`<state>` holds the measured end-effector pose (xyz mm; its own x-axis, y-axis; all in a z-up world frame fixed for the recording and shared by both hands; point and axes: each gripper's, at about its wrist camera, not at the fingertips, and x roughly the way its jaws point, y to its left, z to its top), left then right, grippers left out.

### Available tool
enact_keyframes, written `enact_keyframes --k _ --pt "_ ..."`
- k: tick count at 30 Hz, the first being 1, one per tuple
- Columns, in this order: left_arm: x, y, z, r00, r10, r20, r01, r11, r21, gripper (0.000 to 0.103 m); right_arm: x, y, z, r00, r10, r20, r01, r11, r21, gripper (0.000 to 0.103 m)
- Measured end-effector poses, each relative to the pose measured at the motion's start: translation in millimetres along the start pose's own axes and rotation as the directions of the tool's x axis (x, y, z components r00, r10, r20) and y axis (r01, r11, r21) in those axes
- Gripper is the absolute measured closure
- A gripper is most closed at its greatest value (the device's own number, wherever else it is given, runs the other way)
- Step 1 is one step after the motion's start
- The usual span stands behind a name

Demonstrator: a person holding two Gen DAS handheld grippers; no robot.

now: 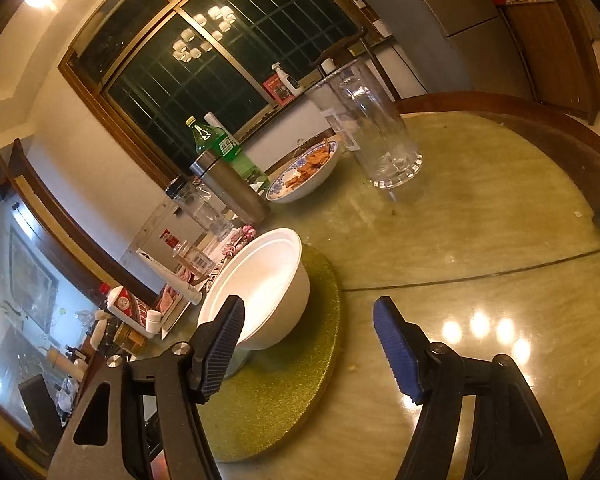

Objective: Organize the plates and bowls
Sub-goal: 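Move both grippers across the table to the large white bowl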

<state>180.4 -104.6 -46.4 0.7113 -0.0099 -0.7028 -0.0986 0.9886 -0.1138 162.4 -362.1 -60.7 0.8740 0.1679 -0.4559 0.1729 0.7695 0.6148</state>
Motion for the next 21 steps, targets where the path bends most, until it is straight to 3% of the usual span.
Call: enact_keyframes --k 8,13,21 --pt "5 -5 -9 0.999 -0.032 -0.013 0.032 0.999 0.028 0.022 -7 -3 -2 1.000 0.013 0.015 -0.013 1.000 0.015 0.033" --pt "-9 -2 -7 0.998 -0.053 0.045 0.052 0.998 0.018 0.022 -9 -3 -3 1.000 0.005 0.026 -0.005 1.000 0.019 0.033" --pt "-4 1 -6 0.998 -0.066 0.013 0.066 0.998 0.007 0.022 -8 4 -7 0.999 -0.022 0.043 0.023 0.999 -0.024 0.033"
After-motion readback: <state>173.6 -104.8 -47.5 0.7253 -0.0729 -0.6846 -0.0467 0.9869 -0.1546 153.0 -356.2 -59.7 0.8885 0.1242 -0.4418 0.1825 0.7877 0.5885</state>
